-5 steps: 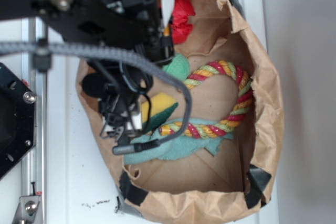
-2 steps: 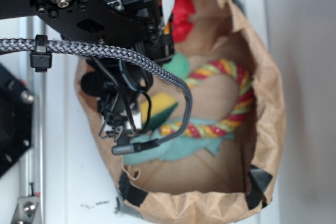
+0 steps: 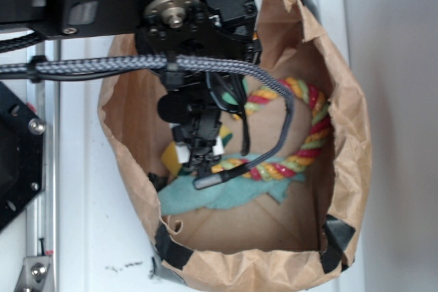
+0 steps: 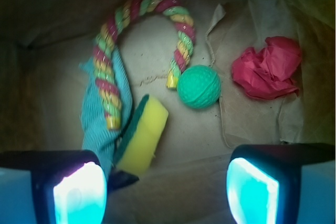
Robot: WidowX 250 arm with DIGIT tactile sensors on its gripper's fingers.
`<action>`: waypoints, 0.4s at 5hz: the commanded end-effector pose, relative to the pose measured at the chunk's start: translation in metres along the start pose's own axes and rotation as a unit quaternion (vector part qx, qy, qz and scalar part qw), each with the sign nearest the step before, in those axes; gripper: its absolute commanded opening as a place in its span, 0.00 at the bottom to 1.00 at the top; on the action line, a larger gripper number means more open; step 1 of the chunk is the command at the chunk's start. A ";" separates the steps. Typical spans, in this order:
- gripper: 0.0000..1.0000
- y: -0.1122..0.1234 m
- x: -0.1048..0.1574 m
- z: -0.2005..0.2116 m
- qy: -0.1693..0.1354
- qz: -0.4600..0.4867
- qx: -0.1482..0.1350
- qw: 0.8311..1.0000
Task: Grab the green sponge.
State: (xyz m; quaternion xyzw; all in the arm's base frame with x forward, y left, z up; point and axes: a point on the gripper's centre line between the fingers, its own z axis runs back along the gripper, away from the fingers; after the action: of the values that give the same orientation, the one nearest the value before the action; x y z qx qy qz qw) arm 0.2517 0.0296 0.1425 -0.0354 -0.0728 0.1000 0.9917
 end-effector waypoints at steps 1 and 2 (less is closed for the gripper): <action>1.00 -0.001 0.009 0.026 0.018 0.108 -0.008 0.994; 1.00 -0.003 0.004 0.020 0.061 0.141 -0.018 0.988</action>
State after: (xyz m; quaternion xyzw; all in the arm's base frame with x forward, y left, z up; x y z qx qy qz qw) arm 0.2458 0.0256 0.1469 -0.0667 0.0178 0.2288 0.9710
